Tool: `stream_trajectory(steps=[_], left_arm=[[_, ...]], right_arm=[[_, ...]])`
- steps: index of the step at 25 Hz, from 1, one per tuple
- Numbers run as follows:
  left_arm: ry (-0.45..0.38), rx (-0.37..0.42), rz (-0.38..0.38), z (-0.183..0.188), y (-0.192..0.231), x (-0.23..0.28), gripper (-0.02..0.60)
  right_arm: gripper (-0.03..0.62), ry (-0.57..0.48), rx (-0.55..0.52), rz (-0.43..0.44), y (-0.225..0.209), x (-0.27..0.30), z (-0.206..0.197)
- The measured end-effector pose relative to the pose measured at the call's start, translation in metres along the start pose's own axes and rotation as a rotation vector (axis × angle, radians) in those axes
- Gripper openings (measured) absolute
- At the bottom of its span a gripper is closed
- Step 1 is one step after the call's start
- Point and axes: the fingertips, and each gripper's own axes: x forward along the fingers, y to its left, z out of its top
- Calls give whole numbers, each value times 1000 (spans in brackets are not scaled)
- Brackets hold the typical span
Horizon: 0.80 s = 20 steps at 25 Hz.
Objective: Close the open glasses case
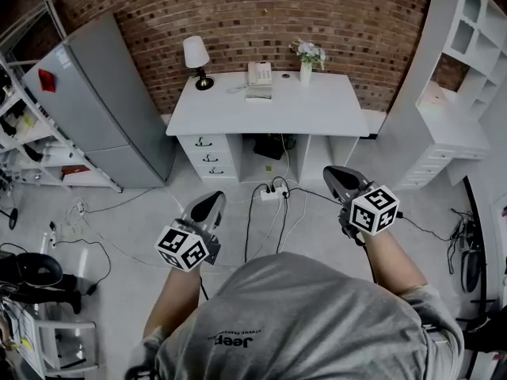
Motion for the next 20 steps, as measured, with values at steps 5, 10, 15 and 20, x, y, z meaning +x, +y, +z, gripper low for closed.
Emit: stream_trajectory(steps=[5,10,15,20], left_arm=[[20,-2,10,-8,-18,17,-3],[30,-7,27,-11,6,24,-2],[31,-28,-2,-16,60,42,-3],[28,-30,-81,-11,148,78,-2]], right_arm=[[9,-4,0,45,-16,-3,3],[9,5,11,67,-23,22,-1],[9,16,15,54,-30,76,-2],[9,-10,6,27,-37,161,11]])
